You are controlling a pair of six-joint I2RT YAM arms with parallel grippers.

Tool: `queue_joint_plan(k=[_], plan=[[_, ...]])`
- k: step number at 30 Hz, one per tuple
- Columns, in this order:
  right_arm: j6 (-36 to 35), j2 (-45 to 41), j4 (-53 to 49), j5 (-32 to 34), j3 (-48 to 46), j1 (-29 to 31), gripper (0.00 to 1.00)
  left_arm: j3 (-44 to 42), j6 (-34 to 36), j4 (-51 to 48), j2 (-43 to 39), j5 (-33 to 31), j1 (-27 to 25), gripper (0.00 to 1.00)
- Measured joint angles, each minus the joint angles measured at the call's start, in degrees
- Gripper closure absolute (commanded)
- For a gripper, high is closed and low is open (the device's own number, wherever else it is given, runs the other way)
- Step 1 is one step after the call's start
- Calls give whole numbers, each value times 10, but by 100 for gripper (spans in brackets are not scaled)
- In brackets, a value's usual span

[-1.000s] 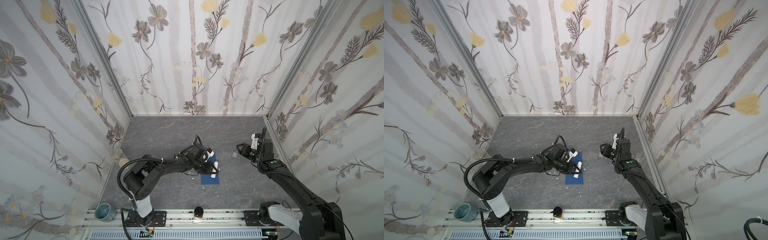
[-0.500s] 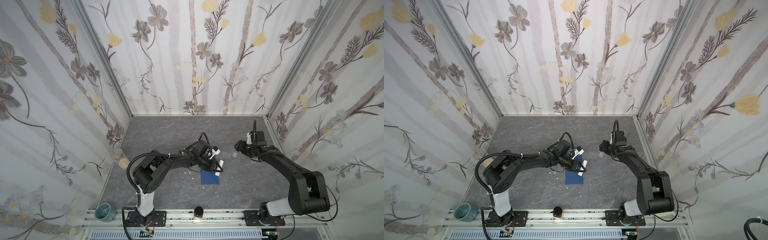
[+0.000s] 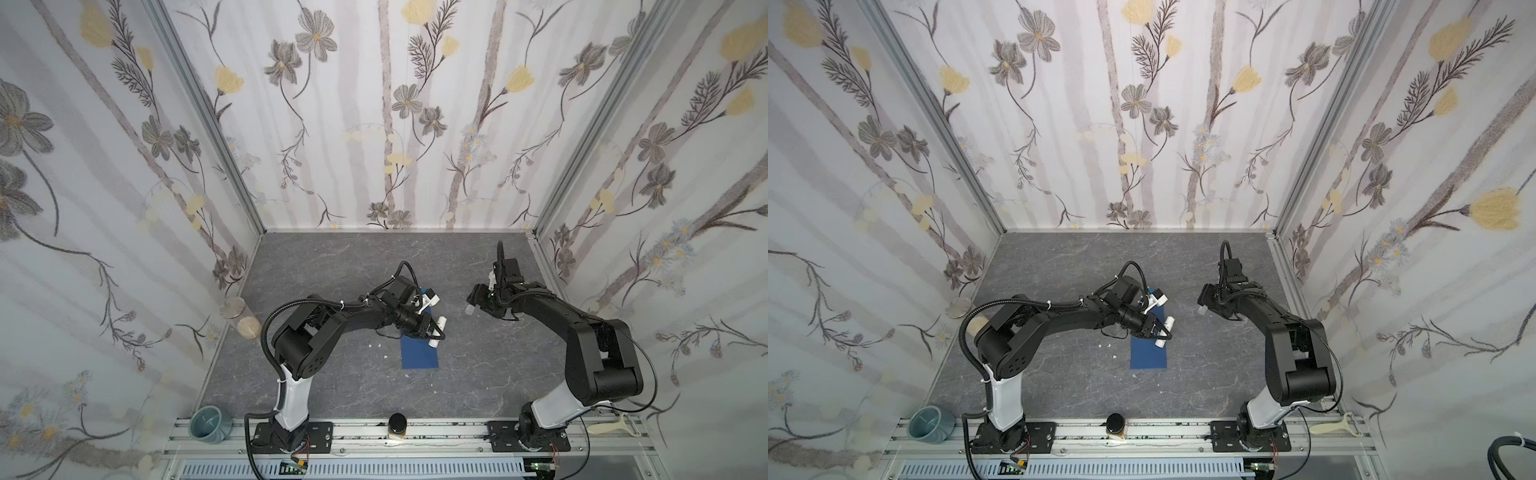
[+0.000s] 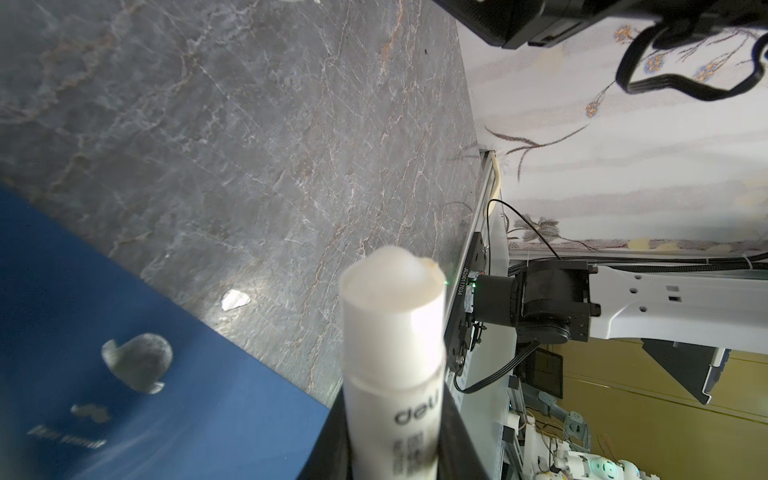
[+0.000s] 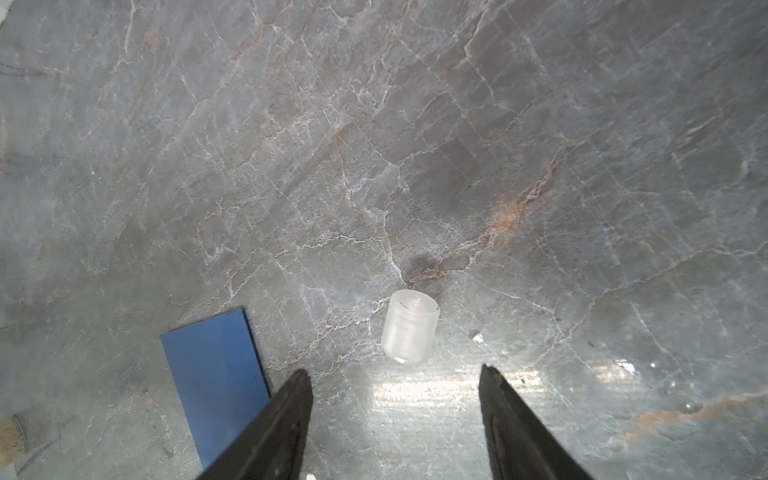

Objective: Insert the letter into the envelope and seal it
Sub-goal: 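Move the right gripper over the small clear cap while left holds the stick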

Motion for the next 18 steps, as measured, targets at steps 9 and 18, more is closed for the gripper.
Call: queue_joint_plan(k=[9, 18], plan=[[5, 40, -20, 8, 34, 4, 38, 0, 3, 4, 11, 10, 2, 100], [26, 83, -32, 15, 62, 21, 43, -38, -38, 84, 10, 20, 4, 100]])
